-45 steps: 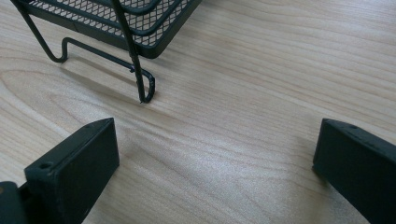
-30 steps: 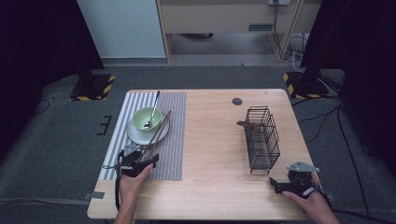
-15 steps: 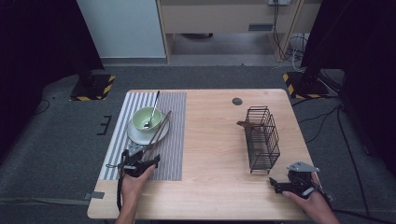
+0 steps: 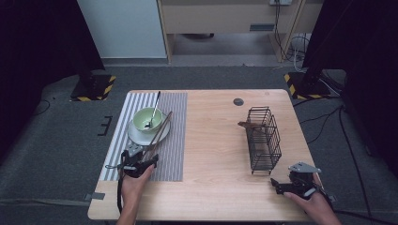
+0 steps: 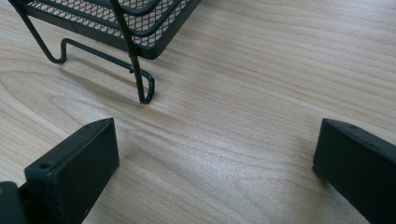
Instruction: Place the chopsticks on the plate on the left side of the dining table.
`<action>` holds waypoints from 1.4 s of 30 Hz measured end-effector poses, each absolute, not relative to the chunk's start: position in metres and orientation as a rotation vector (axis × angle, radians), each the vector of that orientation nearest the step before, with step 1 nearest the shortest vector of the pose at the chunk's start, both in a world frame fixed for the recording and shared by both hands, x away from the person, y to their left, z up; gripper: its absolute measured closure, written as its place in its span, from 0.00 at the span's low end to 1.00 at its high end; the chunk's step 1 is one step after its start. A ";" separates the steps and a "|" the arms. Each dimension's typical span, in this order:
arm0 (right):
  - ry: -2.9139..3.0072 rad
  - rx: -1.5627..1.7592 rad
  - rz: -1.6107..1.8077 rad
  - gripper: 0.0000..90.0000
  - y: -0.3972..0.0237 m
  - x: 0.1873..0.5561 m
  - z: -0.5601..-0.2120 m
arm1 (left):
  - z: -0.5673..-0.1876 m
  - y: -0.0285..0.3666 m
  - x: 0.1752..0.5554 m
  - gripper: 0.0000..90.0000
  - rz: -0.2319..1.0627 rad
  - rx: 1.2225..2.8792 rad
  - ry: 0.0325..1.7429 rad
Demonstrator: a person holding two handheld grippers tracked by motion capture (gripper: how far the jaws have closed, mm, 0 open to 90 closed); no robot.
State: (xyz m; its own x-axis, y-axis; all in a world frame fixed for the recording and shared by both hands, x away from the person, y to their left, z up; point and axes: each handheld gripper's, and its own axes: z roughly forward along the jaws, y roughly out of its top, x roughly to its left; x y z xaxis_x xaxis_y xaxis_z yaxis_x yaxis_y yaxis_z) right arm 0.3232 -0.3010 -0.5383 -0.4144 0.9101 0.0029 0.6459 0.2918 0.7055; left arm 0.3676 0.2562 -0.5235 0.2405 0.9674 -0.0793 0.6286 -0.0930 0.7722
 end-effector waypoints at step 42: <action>2.166 1.395 0.896 0.00 -0.301 0.323 -0.538 | -0.519 0.257 0.363 0.56 0.679 1.838 1.461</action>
State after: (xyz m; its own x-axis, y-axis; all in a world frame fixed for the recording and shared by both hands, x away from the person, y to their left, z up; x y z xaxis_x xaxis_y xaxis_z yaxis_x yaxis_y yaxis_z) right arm 0.3233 -0.3009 -0.5384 -0.4143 0.9101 0.0022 0.6456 0.2922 0.7055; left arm 0.3630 0.2566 -0.5189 0.2325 0.9725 -0.0152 0.6158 -0.1350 0.7763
